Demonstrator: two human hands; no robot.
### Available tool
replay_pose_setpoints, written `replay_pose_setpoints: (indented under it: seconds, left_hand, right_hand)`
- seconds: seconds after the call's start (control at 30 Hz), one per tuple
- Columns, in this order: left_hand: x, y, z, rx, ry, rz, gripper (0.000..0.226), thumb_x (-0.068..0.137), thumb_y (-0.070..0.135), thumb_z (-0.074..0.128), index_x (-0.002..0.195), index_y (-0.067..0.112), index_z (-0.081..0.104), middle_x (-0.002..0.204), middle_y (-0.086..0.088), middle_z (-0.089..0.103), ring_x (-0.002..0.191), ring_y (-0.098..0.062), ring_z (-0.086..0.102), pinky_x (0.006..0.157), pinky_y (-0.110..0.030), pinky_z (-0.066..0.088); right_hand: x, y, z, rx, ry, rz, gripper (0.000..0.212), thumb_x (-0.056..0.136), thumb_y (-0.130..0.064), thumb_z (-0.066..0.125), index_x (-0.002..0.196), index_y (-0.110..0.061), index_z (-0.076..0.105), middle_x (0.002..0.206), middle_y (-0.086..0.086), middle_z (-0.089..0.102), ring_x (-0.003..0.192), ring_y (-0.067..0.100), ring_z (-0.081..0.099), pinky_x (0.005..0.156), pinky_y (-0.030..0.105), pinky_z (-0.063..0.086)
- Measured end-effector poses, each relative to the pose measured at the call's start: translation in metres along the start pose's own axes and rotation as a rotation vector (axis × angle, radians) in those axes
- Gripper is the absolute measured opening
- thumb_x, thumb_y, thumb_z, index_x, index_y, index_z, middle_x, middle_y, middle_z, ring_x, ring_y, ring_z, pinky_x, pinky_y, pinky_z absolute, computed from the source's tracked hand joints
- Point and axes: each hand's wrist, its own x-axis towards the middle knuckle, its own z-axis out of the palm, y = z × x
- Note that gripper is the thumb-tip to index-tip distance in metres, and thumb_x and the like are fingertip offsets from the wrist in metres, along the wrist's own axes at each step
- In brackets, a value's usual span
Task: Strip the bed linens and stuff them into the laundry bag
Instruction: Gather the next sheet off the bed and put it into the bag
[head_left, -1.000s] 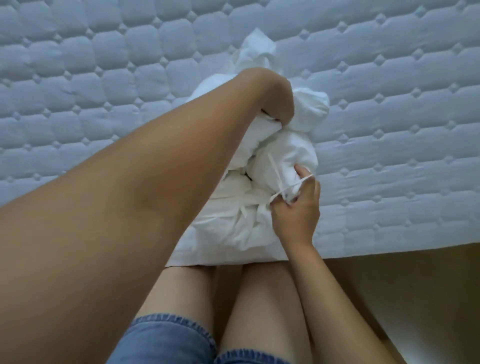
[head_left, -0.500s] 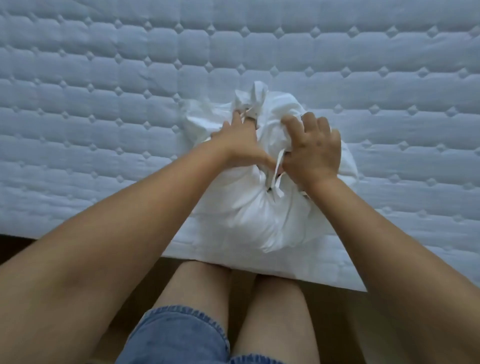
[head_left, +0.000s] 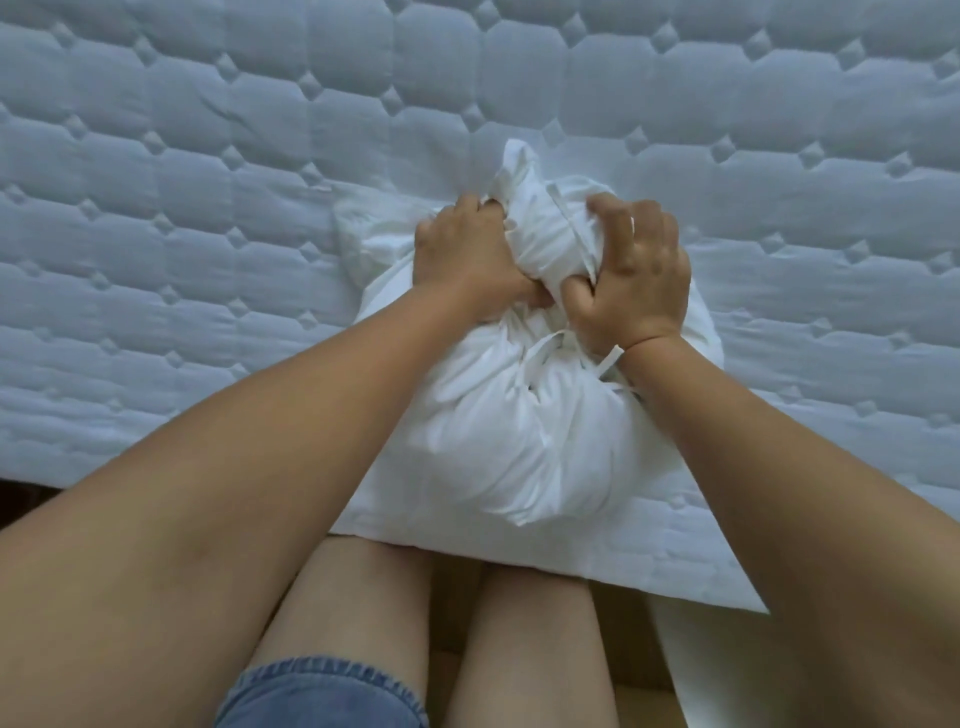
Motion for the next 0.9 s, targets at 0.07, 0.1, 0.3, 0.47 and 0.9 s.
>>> replay_pose_setpoints:
  seconds: [0.07, 0.1, 0.3, 0.47, 0.9]
  left_hand:
    - [0.0, -0.001, 0.002, 0.015, 0.002, -0.003, 0.09, 0.055, 0.066, 0.076, 0.127, 0.018, 0.05, 0.125, -0.006, 0.046, 0.121, -0.026, 0.042, 0.101, -0.037, 0.031]
    - [-0.001, -0.002, 0.003, 0.026, 0.009, -0.008, 0.089, 0.055, 0.065, 0.077, 0.126, 0.02, 0.05, 0.126, -0.005, 0.043, 0.122, -0.026, 0.038, 0.101, -0.037, 0.029]
    - [-0.014, -0.005, 0.002, -0.013, 0.043, 0.002, 0.095, 0.054, 0.062, 0.076, 0.133, 0.024, 0.042, 0.129, -0.002, 0.047, 0.124, -0.024, 0.045, 0.106, -0.044, 0.028]
    - [-0.026, -0.01, -0.007, -0.121, 0.001, 0.011, 0.073, 0.054, 0.054, 0.076, 0.12, 0.029, 0.054, 0.11, 0.003, 0.064, 0.103, -0.026, 0.061, 0.074, -0.032, 0.041]
    - [-0.116, -0.071, 0.024, -0.726, 0.103, -0.445, 0.075, 0.063, 0.052, 0.082, 0.123, 0.015, 0.058, 0.12, -0.007, 0.065, 0.108, -0.029, 0.061, 0.089, -0.035, 0.049]
  right_hand:
    - [-0.002, 0.001, 0.002, 0.012, 0.017, -0.002, 0.056, 0.058, -0.033, 0.039, 0.113, -0.024, 0.036, 0.098, 0.016, 0.056, 0.083, 0.037, 0.053, 0.062, 0.033, 0.035]
    - [-0.004, 0.0, 0.002, 0.018, 0.027, -0.01, 0.056, 0.059, -0.032, 0.039, 0.114, -0.023, 0.037, 0.097, 0.016, 0.056, 0.083, 0.037, 0.053, 0.063, 0.033, 0.035]
    - [-0.017, -0.007, -0.007, -0.054, 0.079, 0.017, 0.077, 0.059, -0.034, 0.048, 0.133, -0.015, 0.043, 0.108, 0.012, 0.058, 0.095, 0.033, 0.054, 0.087, 0.046, 0.036]
    - [-0.035, -0.02, -0.036, -0.028, -0.059, 0.02, 0.088, 0.065, -0.051, 0.037, 0.146, -0.016, 0.033, 0.128, 0.01, 0.048, 0.119, 0.031, 0.042, 0.105, 0.053, 0.024]
    - [-0.144, -0.019, -0.063, 0.928, -0.173, 0.961, 0.086, 0.077, -0.059, 0.062, 0.147, -0.028, 0.023, 0.14, -0.001, 0.045, 0.125, 0.021, 0.047, 0.102, 0.037, 0.041]
